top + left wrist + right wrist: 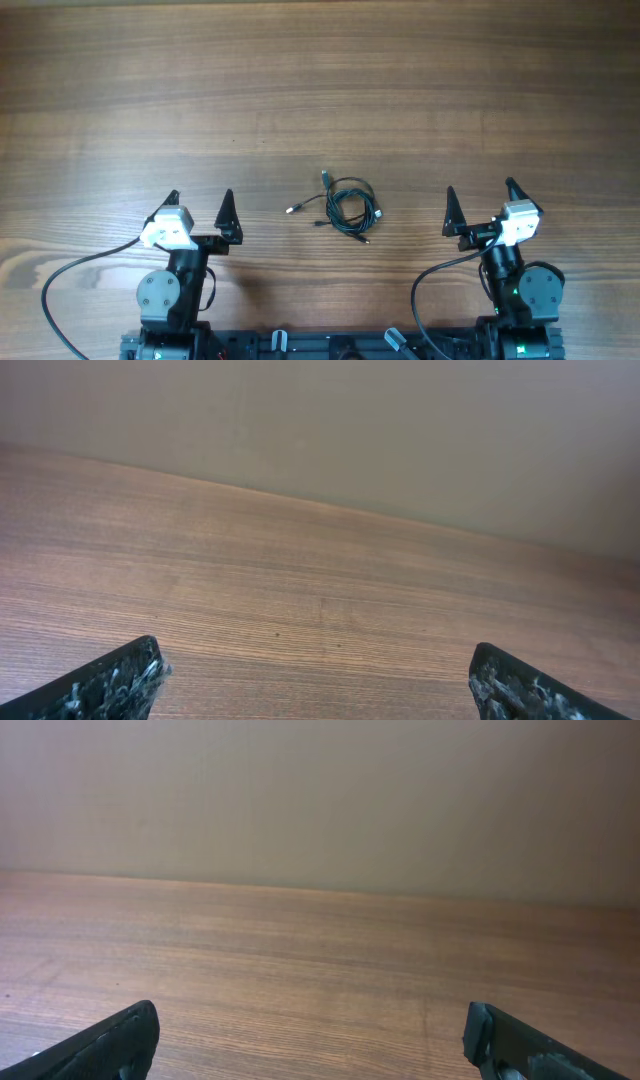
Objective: Untangle cables
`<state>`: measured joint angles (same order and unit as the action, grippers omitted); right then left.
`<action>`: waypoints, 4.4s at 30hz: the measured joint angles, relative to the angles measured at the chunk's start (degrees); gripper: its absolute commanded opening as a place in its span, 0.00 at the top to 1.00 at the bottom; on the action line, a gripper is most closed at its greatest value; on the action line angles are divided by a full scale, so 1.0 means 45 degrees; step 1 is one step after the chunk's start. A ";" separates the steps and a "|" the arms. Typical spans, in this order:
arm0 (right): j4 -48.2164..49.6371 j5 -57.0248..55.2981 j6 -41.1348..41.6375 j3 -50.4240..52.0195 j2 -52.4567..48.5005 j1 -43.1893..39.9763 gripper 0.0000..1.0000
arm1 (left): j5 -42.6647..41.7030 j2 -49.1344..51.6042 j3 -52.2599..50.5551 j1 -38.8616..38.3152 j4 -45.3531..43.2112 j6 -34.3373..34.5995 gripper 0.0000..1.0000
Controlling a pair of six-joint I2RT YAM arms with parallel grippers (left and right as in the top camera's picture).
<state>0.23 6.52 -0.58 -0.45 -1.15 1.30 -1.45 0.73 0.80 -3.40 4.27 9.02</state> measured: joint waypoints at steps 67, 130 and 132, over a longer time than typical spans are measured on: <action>-0.0005 -0.0034 -0.0044 0.0005 0.0049 0.0000 0.00 | -0.2652 0.7941 0.8816 -0.0005 0.5960 0.1753 0.00; -0.0005 -0.0039 -0.0044 0.0005 0.0058 0.0010 0.00 | 0.3211 2.1308 1.2560 -0.5629 0.6251 0.9301 0.41; -0.0005 -0.0039 -0.0044 0.0005 0.0058 0.0010 0.00 | 0.2856 2.1308 1.2565 -0.5537 0.6518 0.9243 0.38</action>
<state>0.21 6.35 -0.78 -0.43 -0.89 1.34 11.40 96.62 57.34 -28.32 33.61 50.61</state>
